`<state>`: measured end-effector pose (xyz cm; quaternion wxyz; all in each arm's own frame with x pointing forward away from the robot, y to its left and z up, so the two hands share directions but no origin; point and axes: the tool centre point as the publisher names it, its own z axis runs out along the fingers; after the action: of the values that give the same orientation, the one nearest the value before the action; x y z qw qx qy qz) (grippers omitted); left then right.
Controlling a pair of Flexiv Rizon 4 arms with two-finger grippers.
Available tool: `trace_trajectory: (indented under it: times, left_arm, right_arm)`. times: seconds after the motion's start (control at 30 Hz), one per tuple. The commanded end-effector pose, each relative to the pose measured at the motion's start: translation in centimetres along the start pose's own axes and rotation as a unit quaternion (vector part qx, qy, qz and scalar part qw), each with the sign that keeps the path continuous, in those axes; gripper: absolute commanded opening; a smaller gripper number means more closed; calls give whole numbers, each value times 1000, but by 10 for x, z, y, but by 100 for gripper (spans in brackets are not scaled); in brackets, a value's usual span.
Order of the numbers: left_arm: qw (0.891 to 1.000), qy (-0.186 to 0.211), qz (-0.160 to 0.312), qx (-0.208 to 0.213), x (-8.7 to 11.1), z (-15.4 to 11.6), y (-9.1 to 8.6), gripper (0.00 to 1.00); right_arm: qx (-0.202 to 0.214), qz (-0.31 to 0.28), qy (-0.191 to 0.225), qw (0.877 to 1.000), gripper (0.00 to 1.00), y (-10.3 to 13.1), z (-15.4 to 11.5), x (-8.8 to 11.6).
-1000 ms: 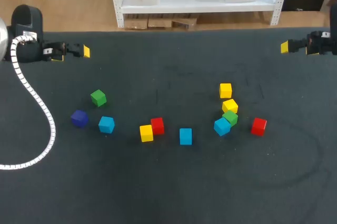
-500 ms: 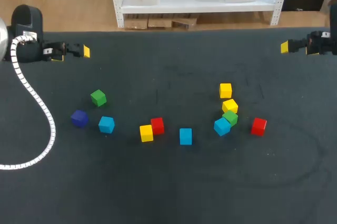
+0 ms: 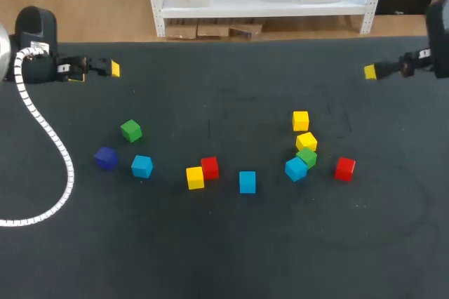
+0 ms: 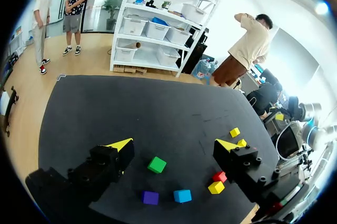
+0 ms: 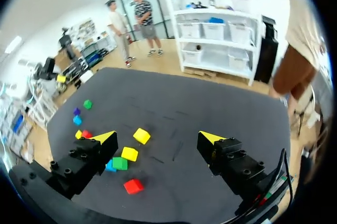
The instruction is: Place the blue cubes, place green cubes on the blue cubes, place the yellow cubes on the green cubes, then place the red cubes on the yellow cubes, and place purple cube on the red cubes.
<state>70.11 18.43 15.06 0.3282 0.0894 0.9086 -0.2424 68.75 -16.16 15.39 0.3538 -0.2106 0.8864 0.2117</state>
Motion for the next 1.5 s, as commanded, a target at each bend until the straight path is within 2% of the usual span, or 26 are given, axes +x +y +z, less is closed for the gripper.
trace_trajectory:
  times: [0.03, 0.13, 0.17, 0.27, 0.37, 0.5, 0.57, 0.7, 0.83, 0.9, 1.0, 1.5]
  left_arm:
    - [1000, 0, 0, 1, 0, 0, 1, 100]
    - [1000, 0, 0, 1, 0, 0, 1, 100]
    - [1000, 0, 0, 1, 0, 0, 1, 100]
    - [1000, 0, 0, 1, 0, 0, 1, 100]
    - [1000, 0, 0, 1, 0, 0, 1, 100]
    - [1000, 0, 0, 1, 0, 0, 1, 100]
    - [1000, 0, 0, 1, 0, 0, 1, 100]
    - [1000, 0, 0, 1, 0, 0, 1, 100]
    - [1000, 0, 0, 1, 0, 0, 1, 100]
    - [1000, 0, 0, 1, 0, 0, 1, 100]
    - [1000, 0, 0, 1, 0, 0, 1, 100]
    - [1000, 0, 0, 1, 0, 0, 1, 100]
  right_arm:
    - [-78, -79, -4, 994, 100, 7, -3, 4]
    - [-123, -158, 9, 980, 100, 19, -4, 9]
    - [-124, -181, 9, 976, 100, 22, -5, 9]
    - [-164, -241, 22, 956, 100, 32, -6, 12]
    - [-220, -301, 42, 927, 100, 43, -8, 18]
    - [-260, -371, 77, 888, 100, 59, -6, 32]
    - [-273, -391, 90, 874, 100, 65, -5, 37]
    - [-306, -448, 122, 831, 100, 78, -1, 53]
    - [-317, -490, 146, 799, 100, 86, 3, 61]
    - [-322, -504, 154, 786, 100, 88, 4, 62]
    - [-324, -516, 161, 776, 100, 89, 4, 61]
    - [-322, -516, 165, 776, 100, 89, 5, 60]
